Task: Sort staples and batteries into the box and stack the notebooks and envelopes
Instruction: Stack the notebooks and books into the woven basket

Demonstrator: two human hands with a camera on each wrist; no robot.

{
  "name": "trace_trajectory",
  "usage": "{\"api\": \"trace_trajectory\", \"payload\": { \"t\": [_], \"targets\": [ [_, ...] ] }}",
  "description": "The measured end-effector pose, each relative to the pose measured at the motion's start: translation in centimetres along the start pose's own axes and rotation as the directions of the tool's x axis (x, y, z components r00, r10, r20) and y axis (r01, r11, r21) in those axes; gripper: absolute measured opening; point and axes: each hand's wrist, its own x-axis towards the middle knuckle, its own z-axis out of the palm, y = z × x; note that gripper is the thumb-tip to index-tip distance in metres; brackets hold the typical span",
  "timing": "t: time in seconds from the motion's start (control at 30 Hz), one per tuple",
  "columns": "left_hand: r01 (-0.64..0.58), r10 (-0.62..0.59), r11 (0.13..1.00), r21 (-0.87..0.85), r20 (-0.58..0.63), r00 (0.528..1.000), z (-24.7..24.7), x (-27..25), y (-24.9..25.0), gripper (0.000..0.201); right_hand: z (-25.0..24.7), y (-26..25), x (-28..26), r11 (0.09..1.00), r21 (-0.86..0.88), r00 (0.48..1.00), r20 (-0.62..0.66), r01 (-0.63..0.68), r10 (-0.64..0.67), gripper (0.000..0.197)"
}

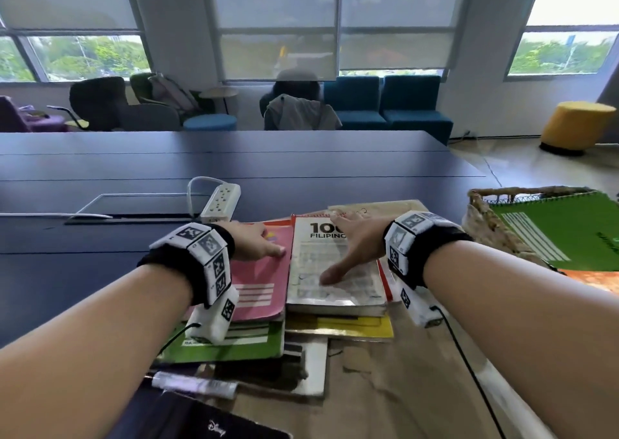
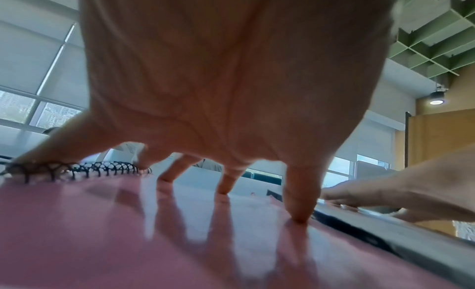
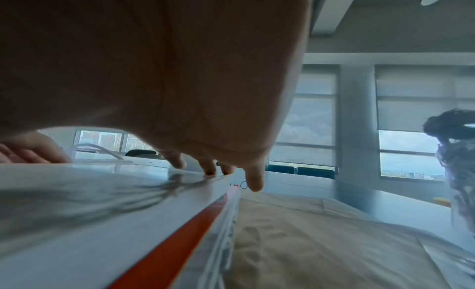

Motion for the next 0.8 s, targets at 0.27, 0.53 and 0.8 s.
{"api": "trace_trajectory", "payload": {
  "t": [0.27,0.53,0.8],
  "targets": [
    [0.010,-0.011,0.998,0.058,0.007,1.000,0.2,0.2,-0.2,0.096,-1.5,1.3,0.8,0.999,0.045,0.999,-0.029,-0.024,0.026,0.097],
    [0.027,-0.027,0.998,0.063,0.012,1.000,0.1,0.0,0.1,0.094,-1.4,3.3,1.2,0.989,0.052,0.990,0.007,-0.141,0.140,0.103],
    [-0.013,0.014,0.999,0.053,-0.020,1.000,-0.6,-0.7,0.0,0.075,-0.6,3.8,-0.8,0.975,0.167,0.989,0.042,-0.148,0.142,0.063]
  ]
}}
